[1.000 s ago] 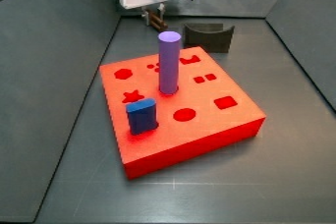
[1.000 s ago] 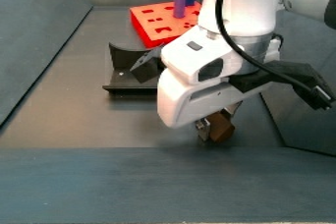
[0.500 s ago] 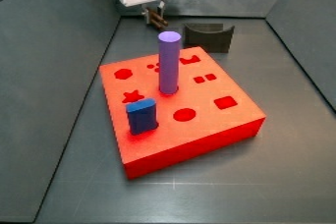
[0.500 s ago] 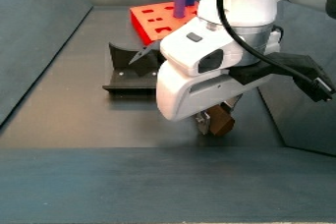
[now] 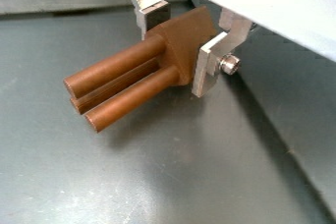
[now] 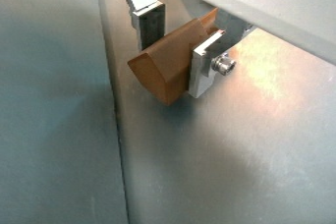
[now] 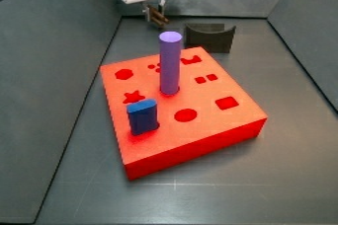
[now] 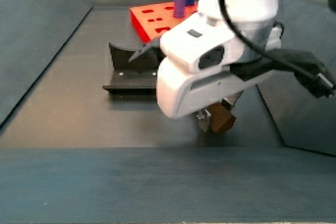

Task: Pick up the 3 prong object. Move up. Rotate the 3 prong object. Place the 3 prong object on the fixture. Regrasp the 3 prong object. Move to above the board. Insert the 3 prong object.
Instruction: Move up, then rotate the 3 prong object.

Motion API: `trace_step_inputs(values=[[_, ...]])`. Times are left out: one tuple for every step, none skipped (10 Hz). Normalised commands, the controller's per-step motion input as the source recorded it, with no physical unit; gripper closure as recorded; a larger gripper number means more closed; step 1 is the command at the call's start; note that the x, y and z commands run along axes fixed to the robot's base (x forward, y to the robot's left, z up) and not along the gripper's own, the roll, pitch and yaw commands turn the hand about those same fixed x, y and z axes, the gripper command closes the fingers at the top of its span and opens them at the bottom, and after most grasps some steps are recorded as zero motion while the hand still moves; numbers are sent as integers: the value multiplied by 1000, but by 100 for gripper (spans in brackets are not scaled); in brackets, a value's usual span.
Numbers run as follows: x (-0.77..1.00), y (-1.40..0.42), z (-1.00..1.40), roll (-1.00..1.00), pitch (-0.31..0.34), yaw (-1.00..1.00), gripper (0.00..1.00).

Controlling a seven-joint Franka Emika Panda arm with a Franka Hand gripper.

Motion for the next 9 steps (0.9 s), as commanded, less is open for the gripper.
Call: trace_step_inputs(values=[[13,5,728,16,9,1,100],[-7,4,519,30,46,-8,100],[-11,3,427,39,55,-11,100],[-19,2,243,58,65,-13,100],[-75,-1000,570,0,0,0,100],[-76,-1000,548,14,-7,18,100],[-91,-1000,571,46,-2,30,100],[-78,-1000,581,76,23,31,100],[-55,-886,505,104,61,32,100]])
